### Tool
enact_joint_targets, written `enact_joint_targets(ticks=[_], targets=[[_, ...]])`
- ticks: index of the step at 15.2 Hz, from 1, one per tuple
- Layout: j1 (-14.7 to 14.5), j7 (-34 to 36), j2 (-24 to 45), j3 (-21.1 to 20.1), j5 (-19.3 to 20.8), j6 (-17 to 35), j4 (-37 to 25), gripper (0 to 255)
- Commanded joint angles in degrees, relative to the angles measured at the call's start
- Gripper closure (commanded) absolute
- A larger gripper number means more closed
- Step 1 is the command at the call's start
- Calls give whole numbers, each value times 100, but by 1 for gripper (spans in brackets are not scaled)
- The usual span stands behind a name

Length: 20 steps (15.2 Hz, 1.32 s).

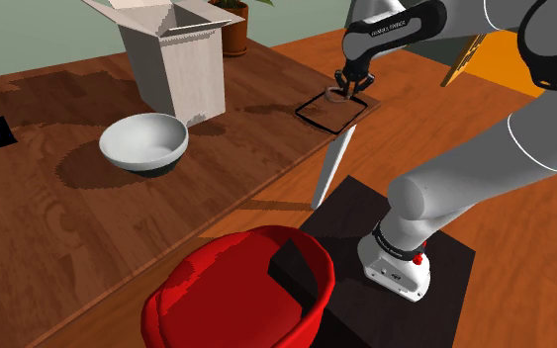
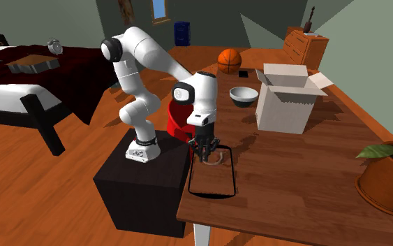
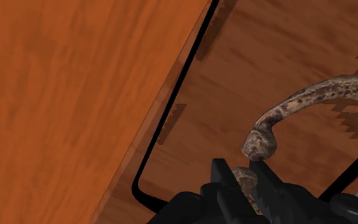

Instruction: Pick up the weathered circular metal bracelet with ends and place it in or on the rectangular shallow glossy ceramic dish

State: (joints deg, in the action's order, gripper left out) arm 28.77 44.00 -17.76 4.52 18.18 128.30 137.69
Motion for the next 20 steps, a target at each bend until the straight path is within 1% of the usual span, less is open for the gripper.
enact_joint_targets(ticks=[1, 10, 18, 19, 20], targets=[[17, 33, 47, 13, 38, 170, 120, 255], [79, 263, 407, 25, 224, 886, 493, 255], [79, 263, 407, 26, 224, 886, 493, 255], [79, 263, 407, 26, 224, 886, 493, 0], [79, 263, 407, 26, 224, 886, 493, 0]])
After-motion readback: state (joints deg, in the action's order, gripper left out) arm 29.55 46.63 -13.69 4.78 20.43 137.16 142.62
